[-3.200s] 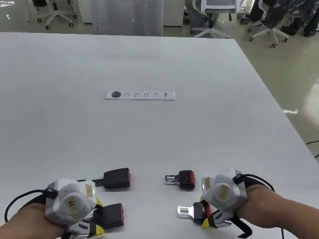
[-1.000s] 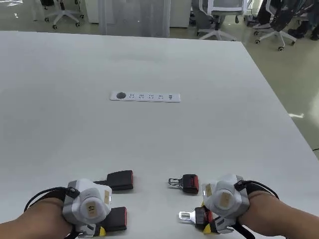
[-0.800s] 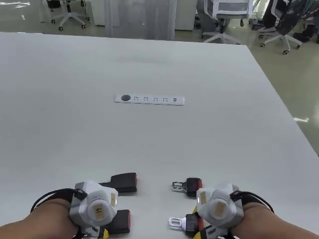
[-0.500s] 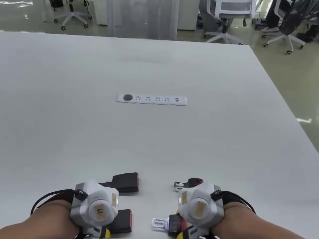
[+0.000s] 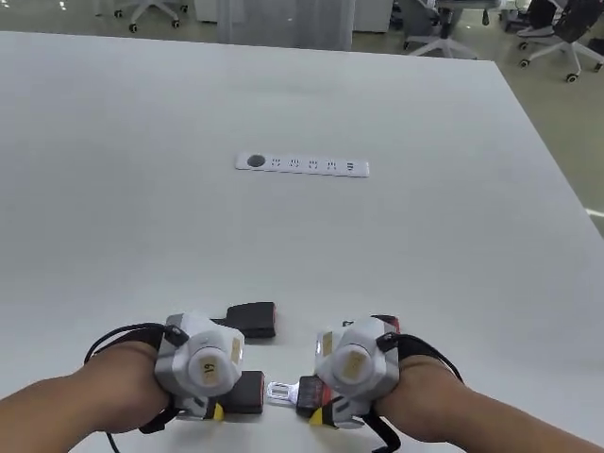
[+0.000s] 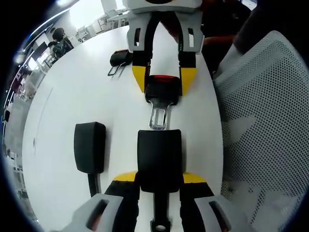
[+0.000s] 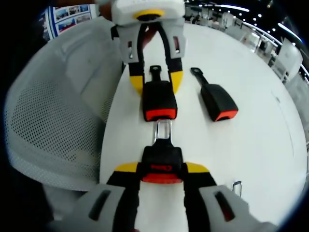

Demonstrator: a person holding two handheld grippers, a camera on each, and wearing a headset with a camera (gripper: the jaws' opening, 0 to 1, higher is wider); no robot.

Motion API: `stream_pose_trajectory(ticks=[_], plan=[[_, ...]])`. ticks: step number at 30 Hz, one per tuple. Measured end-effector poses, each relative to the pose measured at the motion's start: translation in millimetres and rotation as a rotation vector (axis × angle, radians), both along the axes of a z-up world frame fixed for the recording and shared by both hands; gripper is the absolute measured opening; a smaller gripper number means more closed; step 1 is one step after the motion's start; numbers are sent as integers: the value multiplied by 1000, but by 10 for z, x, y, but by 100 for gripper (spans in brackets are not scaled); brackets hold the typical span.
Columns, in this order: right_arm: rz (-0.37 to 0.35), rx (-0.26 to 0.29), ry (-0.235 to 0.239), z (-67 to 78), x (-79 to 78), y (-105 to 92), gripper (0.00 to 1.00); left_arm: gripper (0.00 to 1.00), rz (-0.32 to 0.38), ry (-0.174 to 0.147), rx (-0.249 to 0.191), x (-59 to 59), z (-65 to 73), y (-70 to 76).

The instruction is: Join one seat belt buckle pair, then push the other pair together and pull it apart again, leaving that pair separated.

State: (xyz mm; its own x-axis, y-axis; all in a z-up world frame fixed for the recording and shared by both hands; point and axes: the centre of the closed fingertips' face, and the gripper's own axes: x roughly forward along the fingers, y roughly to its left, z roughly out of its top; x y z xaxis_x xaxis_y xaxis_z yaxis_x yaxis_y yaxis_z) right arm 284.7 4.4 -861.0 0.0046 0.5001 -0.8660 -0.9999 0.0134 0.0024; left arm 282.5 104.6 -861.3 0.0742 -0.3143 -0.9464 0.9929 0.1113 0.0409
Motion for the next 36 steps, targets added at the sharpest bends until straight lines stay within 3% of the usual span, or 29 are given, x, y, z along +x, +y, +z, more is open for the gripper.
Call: stream_pose_trajectory(ticks=[6,13,20,26,35,36], plan=[[22,-17,-17,8,-1,40,34,32,-8,4,6,-3,0,-4],[30,16,-8,2,-9,124,34,32,-14,10,12,-6,-2,-5],[43,23,-18,16,-19,162,33,31,-77,14,23,-13,-2,-22],[27,10,-17,29,1,219,32,31,-99,31,15,-2,-5,-29],[-6,59,-5,48,-7,366,31,31,-115,32,25,4,0,-39],[-83,32,-23,51,60,293,31,31,-123,29,25,6,-1,-43]])
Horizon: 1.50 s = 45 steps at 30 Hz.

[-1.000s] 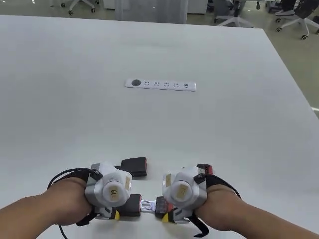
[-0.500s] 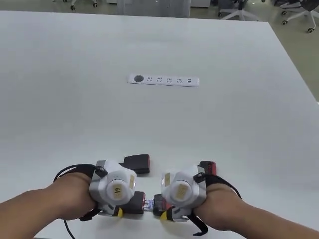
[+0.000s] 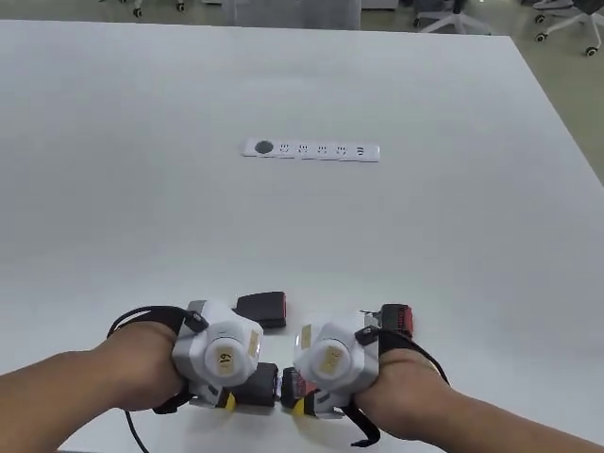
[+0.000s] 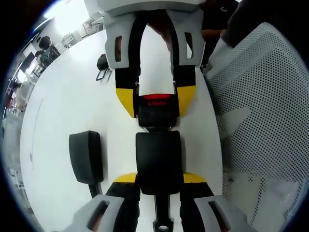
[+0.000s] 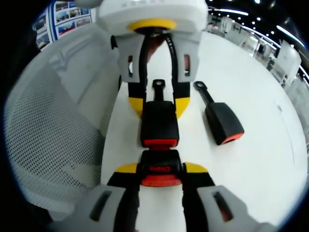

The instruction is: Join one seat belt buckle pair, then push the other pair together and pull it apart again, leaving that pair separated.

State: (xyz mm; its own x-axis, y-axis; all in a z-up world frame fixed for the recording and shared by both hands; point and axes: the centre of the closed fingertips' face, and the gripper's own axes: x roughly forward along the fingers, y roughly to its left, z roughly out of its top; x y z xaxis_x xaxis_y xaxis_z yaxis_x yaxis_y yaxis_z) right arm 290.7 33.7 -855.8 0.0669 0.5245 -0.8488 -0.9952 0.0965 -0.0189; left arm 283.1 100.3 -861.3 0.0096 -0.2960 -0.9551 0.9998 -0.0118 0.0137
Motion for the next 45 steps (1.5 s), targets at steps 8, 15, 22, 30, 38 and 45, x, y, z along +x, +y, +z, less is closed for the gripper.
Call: stream_pose_trajectory(ticks=[8,15,22,30,38,45], plan=[[56,46,14,8,-62,55,32,31,16,1,4,-9,-6,7],[62,46,12,2,-79,33,32,31,35,1,-26,0,1,16],[66,45,14,-8,-83,45,33,31,30,4,-2,-6,-2,12],[66,45,7,-24,-86,44,34,31,49,3,-3,-11,2,17],[64,44,7,-50,-79,42,35,32,42,6,4,-8,-4,16],[61,52,23,-67,-68,36,35,32,47,0,2,-6,-6,23]])
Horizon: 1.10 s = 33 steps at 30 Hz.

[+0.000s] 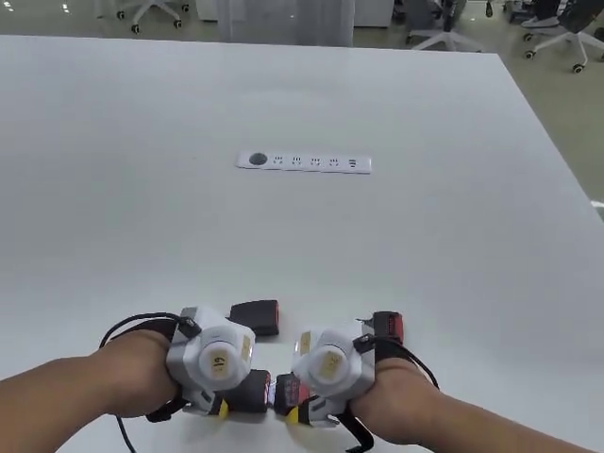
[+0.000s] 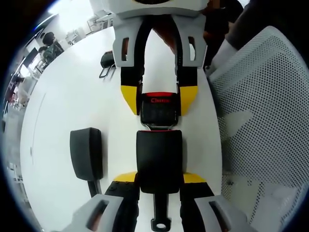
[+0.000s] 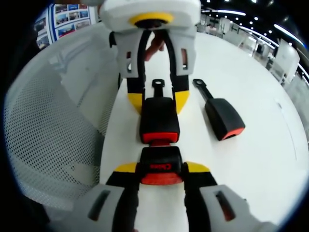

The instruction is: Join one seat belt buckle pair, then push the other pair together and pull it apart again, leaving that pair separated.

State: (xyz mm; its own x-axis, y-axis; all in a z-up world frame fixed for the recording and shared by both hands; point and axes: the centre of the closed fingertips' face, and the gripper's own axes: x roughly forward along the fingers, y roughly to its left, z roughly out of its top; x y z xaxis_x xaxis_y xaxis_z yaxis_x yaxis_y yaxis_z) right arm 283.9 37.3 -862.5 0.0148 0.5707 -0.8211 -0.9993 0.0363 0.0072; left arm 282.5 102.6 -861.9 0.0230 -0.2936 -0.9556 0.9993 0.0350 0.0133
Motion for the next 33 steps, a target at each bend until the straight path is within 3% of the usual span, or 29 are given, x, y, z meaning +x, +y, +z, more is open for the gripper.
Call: stream_pose_trajectory(ticks=[6,17,24,26,28,30,33], plan=[[-1,14,0,4,-2,-4,36,32,9,-3,-1,5,-1,0],[3,-10,-9,5,-6,-2,37,33,46,8,-13,12,1,-4],[-48,-22,-20,3,29,-12,41,34,95,14,-38,11,4,-16],[-30,-23,-62,27,55,-9,44,35,109,11,-38,12,7,-12],[-23,-26,-48,27,-4,-23,42,38,124,-18,-40,55,18,-2],[-18,-22,-52,55,-30,-55,43,44,102,-17,6,9,24,80],[-43,16,-41,144,-33,-68,43,45,120,-27,-20,35,110,88]])
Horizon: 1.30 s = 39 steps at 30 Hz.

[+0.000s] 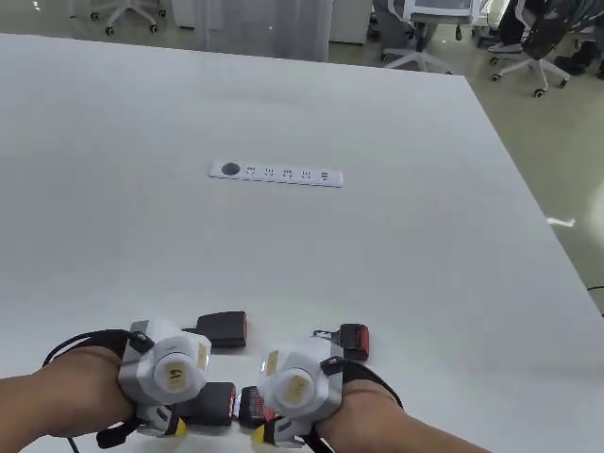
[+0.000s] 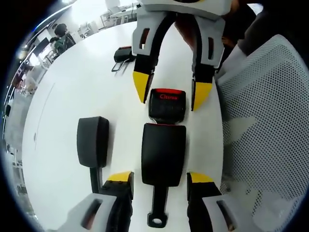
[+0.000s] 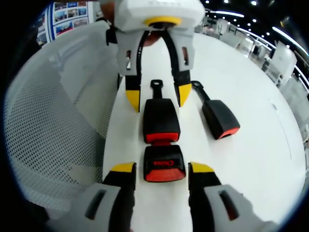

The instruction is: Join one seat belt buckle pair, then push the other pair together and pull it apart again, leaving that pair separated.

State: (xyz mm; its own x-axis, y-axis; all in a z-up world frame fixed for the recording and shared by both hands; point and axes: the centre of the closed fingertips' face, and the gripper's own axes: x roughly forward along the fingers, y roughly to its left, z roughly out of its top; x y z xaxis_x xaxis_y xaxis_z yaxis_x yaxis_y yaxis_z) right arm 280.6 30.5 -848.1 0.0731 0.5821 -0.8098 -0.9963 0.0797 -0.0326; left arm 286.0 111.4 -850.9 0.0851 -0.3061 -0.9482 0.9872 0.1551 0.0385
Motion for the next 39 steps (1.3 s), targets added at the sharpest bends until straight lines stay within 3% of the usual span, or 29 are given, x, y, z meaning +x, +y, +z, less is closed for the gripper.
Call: stream_pose_trajectory(ticks=[3,8,13,16,20,23,25,27,30,32,34,35,37,39], plan=[[-14,37,-8,120,39,-27,41,45,80,0,-66,74,132,-46],[-78,122,-19,348,226,-87,41,45,110,-8,-107,219,350,-102],[-100,109,-44,387,466,-313,40,45,129,-40,-148,513,480,-206],[-126,84,-59,368,659,-527,40,45,141,-56,-139,708,442,-225],[-164,59,-78,362,866,-778,40,46,126,-68,-136,851,433,-251],[-184,10,-89,280,1015,-1017,41,47,132,-60,-129,956,366,-229],[-188,-9,-86,242,1053,-1099,44,47,138,-38,-108,982,285,-184],[-177,-29,-92,183,1089,-1174,45,48,129,-41,-102,1015,214,-155],[-160,-72,-65,52,1089,-1255,49,48,116,-9,-85,979,130,-124],[-145,-87,-50,-15,1094,-1263,50,46,95,-10,-82,994,107,-120],[-126,-91,-35,-72,1111,-1255,46,45,96,-8,-85,1032,81,-132],[-130,-71,14,-84,1068,-1229,41,45,84,-2,-77,1026,54,-134],[-134,-59,36,-84,1094,-1231,35,46,71,1,-60,1037,6,-137],[-106,-51,42,-82,1115,-1214,34,42,62,33,-63,987,5,-157]])
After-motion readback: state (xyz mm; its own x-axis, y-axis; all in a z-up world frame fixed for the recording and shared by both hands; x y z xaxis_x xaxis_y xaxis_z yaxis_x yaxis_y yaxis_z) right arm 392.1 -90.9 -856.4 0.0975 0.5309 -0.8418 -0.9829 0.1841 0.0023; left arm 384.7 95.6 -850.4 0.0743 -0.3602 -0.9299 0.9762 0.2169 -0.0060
